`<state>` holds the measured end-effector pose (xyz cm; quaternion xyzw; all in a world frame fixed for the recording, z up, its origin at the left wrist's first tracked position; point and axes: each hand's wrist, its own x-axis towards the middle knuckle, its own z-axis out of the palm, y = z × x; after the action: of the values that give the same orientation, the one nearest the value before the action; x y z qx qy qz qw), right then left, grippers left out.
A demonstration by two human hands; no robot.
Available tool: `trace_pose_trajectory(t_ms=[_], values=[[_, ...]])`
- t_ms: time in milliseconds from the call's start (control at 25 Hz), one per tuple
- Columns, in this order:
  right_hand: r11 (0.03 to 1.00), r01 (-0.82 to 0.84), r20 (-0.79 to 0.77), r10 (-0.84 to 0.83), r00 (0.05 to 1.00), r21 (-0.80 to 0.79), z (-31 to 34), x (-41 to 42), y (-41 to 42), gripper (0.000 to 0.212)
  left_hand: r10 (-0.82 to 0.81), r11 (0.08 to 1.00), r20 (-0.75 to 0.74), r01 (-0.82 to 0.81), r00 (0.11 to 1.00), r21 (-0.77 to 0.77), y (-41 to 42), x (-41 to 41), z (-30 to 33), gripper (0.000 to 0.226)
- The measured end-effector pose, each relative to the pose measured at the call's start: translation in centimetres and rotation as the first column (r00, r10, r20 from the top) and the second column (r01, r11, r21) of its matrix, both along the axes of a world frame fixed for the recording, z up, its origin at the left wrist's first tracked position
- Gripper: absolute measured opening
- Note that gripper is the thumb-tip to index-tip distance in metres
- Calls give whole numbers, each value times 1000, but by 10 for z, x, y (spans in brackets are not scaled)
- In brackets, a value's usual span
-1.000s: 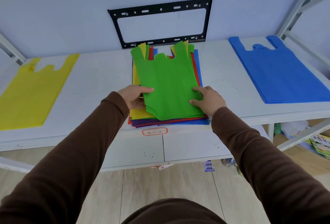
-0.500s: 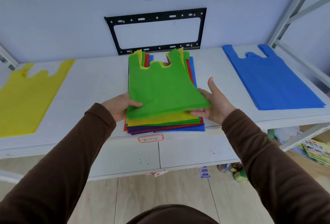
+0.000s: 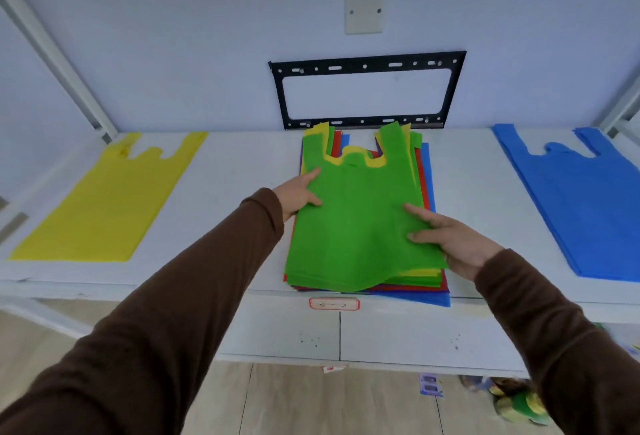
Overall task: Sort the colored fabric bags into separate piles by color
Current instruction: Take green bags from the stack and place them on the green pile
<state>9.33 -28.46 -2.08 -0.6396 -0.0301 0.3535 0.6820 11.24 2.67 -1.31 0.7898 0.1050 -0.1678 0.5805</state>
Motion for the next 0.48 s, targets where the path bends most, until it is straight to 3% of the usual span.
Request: trace_pose_trajectory(t_ms=[200,320,400,480], values=[[1000,22,221,-25,975,16,36,11,99,73,-32,964,248,-35,968,263,93,21,68,89],[998,46,293,-58,954,47,41,2,178,76,16,975,374,-98,927,200,180,17,97,89],[1000,20,276,-21,961,6,23,-7,221,78,56,980,351,-118,935,159,228,5,80,89],[989,-25,252,61,966,-145,0,-18,256,80,78,983,197,-109,977,150,266,-8,35,88]])
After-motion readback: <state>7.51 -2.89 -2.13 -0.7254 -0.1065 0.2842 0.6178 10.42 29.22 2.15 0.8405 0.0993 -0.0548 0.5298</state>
